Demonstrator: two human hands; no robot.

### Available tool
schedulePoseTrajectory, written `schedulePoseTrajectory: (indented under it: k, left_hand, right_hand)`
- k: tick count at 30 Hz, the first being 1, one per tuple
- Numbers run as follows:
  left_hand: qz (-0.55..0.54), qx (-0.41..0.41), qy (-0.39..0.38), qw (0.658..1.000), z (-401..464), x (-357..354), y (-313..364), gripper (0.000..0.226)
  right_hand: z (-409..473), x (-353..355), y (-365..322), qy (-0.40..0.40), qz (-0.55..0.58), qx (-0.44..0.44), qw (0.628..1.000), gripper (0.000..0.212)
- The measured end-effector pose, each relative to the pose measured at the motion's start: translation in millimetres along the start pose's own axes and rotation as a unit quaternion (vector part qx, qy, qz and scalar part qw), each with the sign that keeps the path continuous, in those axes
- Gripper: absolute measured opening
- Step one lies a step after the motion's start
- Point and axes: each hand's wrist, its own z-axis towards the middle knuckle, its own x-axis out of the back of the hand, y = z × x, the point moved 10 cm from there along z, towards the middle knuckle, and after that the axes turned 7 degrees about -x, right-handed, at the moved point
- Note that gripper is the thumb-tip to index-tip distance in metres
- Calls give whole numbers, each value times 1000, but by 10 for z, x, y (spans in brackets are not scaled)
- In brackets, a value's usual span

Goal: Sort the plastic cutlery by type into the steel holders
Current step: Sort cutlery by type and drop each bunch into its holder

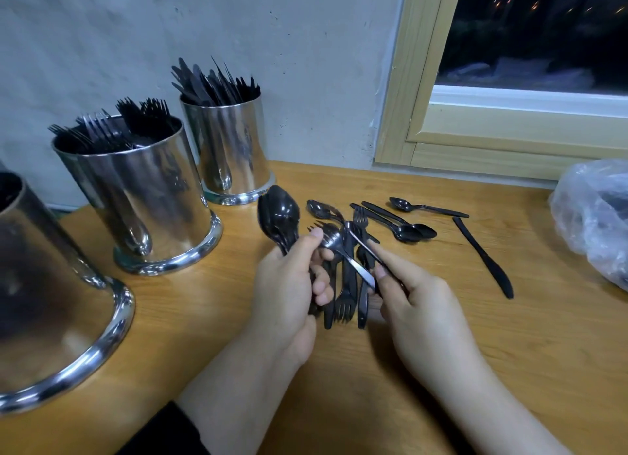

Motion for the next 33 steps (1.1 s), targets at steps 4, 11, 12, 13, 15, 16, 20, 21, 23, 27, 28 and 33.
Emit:
schedulePoseTrajectory:
  k: [4,11,12,13,15,16,20,21,23,27,28,33]
  left_hand:
    - [-27,-1,45,999,43,114,39,14]
    - [-66,31,54,996,18,115,-6,12]
    - [-69,33,51,996,17,110,-7,11]
    - [-70,33,49,996,15,106,-4,11]
    - [-65,29,50,996,14,108,7,11]
    - [-62,27,52,996,12,114,11,11]
    - [-61,34,67,995,16,160,-10,11]
    - [-60,39,74,995,18,179,-19,11]
    - [-61,47,84,993,18,202,-33,12]
    - [-73,42,80,993,15,166,-5,16]
    - [-74,36,78,994,15,159,13,19]
    - [-37,26,97,994,7,207,34,24]
  right_hand:
    - [-40,-17,-36,-20,-8,3,1000,51]
    - [-26,-86,-46,-21,-81,52,995,58]
    - [-30,-84,-50,-16,-94,61,994,59]
    - [-38,-82,-63,-14,-106,68,992,59]
    - [-59,-86,-104,-14,-127,83,988,61]
    - [-72,-90,-129,-16,-136,93,986,61]
    - [-108,-125,-196,-28,-166,117,979,63]
    - [-111,-138,-204,-32,-167,119,978,63]
    - [-115,-159,-211,-41,-172,121,977,64]
    - [-102,-178,-203,-43,-200,116,972,65]
    - [-106,-190,-210,-44,-216,119,968,65]
    - [-94,-234,-236,-37,-247,134,959,67]
